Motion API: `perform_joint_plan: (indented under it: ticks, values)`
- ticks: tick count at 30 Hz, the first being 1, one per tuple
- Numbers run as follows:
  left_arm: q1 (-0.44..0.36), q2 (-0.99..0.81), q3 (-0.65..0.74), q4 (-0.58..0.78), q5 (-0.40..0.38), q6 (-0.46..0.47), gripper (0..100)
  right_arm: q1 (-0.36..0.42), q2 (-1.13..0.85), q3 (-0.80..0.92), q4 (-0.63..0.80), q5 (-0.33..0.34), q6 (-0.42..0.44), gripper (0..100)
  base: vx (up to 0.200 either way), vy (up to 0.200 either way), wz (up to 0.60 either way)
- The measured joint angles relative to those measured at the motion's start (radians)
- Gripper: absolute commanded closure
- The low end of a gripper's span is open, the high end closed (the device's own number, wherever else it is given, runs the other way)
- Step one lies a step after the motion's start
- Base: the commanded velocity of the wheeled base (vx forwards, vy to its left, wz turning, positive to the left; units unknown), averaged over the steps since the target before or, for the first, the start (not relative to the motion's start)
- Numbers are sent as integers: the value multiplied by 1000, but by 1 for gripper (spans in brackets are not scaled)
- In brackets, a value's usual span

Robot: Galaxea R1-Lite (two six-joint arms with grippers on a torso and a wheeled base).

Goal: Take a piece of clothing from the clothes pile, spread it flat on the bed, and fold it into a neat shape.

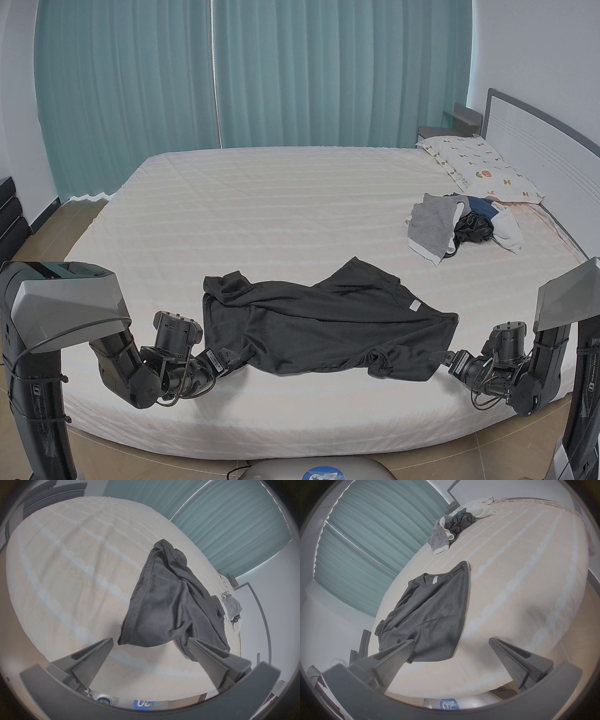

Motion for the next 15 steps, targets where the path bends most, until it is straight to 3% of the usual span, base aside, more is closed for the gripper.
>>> perform_joint_plan:
  ticks: [4, 5, 10, 15]
  values:
    - [-1, 11, -13, -1, 23, 1, 0, 1, 0, -1, 0, 0, 0, 0, 0, 0, 0]
    - [-1, 15, -19, -2, 29, 7, 100, 3, 0, -1, 0, -1, 0, 0, 0, 0, 0]
    - [-1, 32, -28, -1, 37, 74, 100, 18, 0, 3, 0, -1, -4, 0, 0, 0, 0]
    - [9, 42, -24, 0, 40, 81, 100, 50, 5, 15, 0, -1, -6, 0, 0, 0, 0]
